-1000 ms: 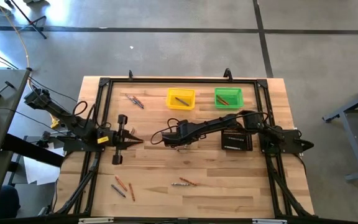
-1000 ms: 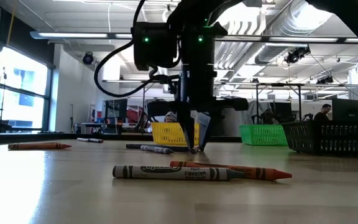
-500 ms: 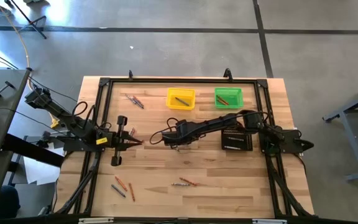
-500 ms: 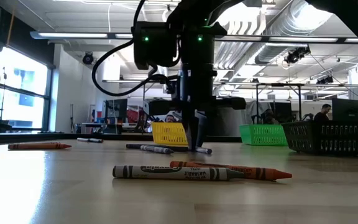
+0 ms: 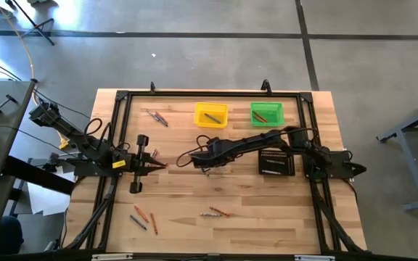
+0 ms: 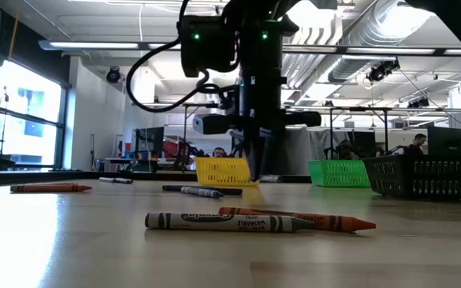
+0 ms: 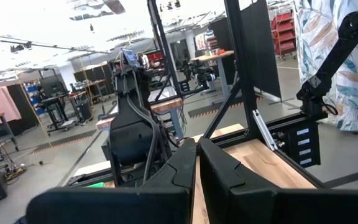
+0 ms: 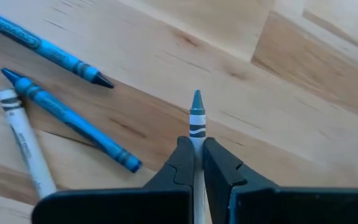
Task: Sort crayons
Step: Put the gray crayon into the black bin
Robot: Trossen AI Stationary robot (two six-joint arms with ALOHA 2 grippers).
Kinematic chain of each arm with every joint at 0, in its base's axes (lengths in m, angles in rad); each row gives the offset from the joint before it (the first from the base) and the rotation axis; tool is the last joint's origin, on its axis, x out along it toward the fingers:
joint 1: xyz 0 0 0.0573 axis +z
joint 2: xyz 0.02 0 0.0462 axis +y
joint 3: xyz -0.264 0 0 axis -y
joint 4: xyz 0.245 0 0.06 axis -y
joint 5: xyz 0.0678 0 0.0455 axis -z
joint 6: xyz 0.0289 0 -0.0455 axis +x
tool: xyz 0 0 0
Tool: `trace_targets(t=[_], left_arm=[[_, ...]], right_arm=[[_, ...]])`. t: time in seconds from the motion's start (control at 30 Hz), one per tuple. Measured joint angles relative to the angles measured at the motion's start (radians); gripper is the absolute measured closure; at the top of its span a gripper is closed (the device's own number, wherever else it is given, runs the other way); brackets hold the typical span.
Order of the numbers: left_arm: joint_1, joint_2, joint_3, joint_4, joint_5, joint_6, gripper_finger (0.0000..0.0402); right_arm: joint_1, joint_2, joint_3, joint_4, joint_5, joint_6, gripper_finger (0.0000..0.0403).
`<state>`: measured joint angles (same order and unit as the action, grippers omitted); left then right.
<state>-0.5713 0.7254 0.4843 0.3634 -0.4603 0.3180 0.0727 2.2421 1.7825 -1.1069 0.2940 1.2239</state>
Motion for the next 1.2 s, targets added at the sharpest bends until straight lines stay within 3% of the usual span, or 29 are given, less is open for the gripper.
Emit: trace_targets(t=[0.33, 0.67, 0.83, 0.97, 1.2], left_arm=[[0.0, 0.0, 0.0, -0.001, 0.0, 0.0, 0.0392], [0.0, 0.0, 0.0, 0.001, 0.0, 0.007, 0.0392], [0.0, 0.0, 0.0, 0.002, 0.0, 0.017, 0.0392], [0.0, 0.0, 0.0, 0.001, 0.0, 0.016, 0.0392], [0.0, 0.0, 0.0, 0.001, 0.0, 0.0, 0.0392]], right_arm=[[-0.017, -0.057, 0.002, -0.174, 0.067, -0.054, 0.0402], [-0.008, -0.24, 0.004, -0.303, 0.169, -0.177, 0.0402], [0.031, -0.303, 0.002, -0.473, 0.198, -0.106, 0.0402], [0.07, -0.378, -0.085, -0.412, 0.211, -0.099, 0.0402], [0.146, -0.571, -0.416, -0.424, 0.193, 0.179, 0.0402]])
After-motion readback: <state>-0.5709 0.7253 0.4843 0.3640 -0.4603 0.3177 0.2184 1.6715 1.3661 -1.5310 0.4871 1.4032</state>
